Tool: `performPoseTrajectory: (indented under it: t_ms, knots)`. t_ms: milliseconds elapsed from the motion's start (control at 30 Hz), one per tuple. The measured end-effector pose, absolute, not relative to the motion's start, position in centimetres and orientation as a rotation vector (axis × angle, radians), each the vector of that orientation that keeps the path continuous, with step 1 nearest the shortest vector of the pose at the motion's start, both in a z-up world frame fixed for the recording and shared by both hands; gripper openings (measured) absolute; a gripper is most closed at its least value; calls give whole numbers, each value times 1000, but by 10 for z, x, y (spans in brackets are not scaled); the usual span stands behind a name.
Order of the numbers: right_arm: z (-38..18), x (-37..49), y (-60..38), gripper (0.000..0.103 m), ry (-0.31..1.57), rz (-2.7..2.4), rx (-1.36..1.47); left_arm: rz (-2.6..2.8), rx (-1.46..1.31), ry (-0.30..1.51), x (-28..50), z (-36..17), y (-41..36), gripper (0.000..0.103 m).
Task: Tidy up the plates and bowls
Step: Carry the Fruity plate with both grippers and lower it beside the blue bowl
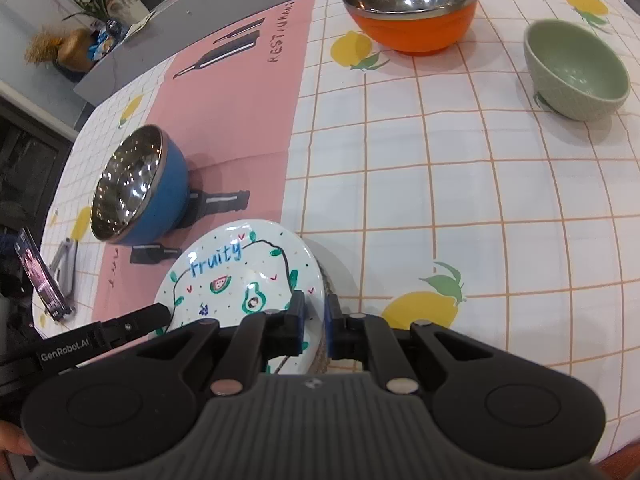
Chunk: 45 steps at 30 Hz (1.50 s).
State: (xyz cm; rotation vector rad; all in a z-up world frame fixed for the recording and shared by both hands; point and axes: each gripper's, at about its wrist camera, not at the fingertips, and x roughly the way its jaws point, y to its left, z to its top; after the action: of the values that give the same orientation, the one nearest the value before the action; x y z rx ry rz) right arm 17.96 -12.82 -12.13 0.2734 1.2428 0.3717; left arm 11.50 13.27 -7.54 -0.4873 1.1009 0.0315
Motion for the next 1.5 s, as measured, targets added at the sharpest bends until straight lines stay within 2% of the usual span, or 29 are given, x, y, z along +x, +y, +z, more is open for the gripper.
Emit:
performPoseTrajectory:
  t_ms: [500, 633, 700, 767, 833, 900, 933, 1000, 1067, 1233, 1400, 1500]
  knots:
    - [-131, 175, -120, 9, 1238, 364, 211, 30, -258, 1112, 116, -73, 110, 15]
    - [-128, 174, -120, 12, 1229, 369, 214, 33, -214, 1087, 115, -66, 107, 24]
    - [-125, 175, -122, 13, 1219, 366, 213, 41, -230, 1072, 116, -64, 110, 26]
    - [-123, 177, -124, 20, 1217, 362, 219, 49, -266, 1072, 118, -65, 115, 27]
    - [-123, 178, -126, 20, 1221, 356, 226, 47, -297, 1068, 119, -68, 119, 26]
    - [-124, 178, -127, 16, 1226, 357, 233, 43, -309, 1071, 119, -71, 120, 26]
    - [-125, 177, -127, 10, 1223, 358, 237, 40, -311, 1074, 119, -72, 120, 22]
    - [-126, 176, -128, 6, 1227, 364, 245, 31, -306, 1090, 119, -75, 118, 14]
    - [-129, 176, -129, 0, 1239, 370, 260, 34, -287, 1093, 118, -76, 116, 13]
    - [-131, 176, -130, 0, 1249, 374, 258, 30, -279, 1101, 119, -73, 116, 13]
    - [-121, 180, -130, 5, 1241, 385, 248, -22, -231, 1073, 117, -55, 113, 13]
    - [-114, 183, -127, 20, 1248, 392, 214, -60, -207, 1085, 117, -44, 111, 17]
